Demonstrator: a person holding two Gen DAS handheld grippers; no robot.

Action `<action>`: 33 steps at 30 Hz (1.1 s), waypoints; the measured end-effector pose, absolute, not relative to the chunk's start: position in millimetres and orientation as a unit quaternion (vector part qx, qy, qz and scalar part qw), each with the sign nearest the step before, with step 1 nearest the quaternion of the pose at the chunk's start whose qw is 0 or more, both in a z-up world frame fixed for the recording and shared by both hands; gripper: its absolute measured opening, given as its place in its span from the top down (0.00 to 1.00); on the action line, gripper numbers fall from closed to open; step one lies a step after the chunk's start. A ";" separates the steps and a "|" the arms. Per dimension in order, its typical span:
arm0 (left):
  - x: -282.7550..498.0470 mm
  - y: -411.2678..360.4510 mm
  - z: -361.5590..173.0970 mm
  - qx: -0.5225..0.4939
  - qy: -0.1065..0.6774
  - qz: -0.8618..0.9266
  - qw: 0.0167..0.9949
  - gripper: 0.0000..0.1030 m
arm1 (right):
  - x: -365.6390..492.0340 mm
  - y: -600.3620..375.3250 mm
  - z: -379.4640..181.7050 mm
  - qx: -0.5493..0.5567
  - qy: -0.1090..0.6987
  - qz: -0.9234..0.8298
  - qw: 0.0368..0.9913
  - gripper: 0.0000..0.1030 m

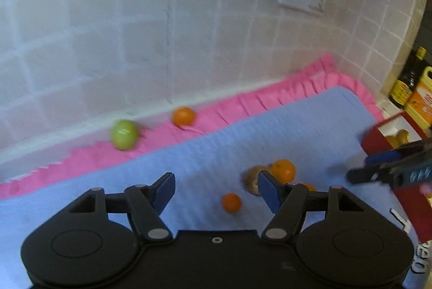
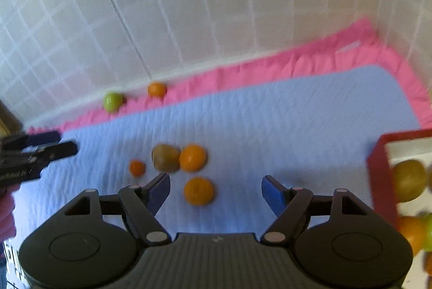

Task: Organize fruits
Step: 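Move both open tools back over the fruit on the mat, then grasp a green apple with the left tool while the right tool grasps an orange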

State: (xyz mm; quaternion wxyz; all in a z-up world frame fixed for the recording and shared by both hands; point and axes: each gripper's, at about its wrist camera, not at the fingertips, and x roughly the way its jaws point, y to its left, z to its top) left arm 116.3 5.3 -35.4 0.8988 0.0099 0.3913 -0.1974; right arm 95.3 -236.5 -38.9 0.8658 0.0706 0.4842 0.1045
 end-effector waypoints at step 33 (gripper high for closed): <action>238.3 29.3 -138.3 -0.056 0.378 0.027 0.924 0.22 | 120.2 -180.3 -109.2 -0.010 0.483 0.102 0.870 0.50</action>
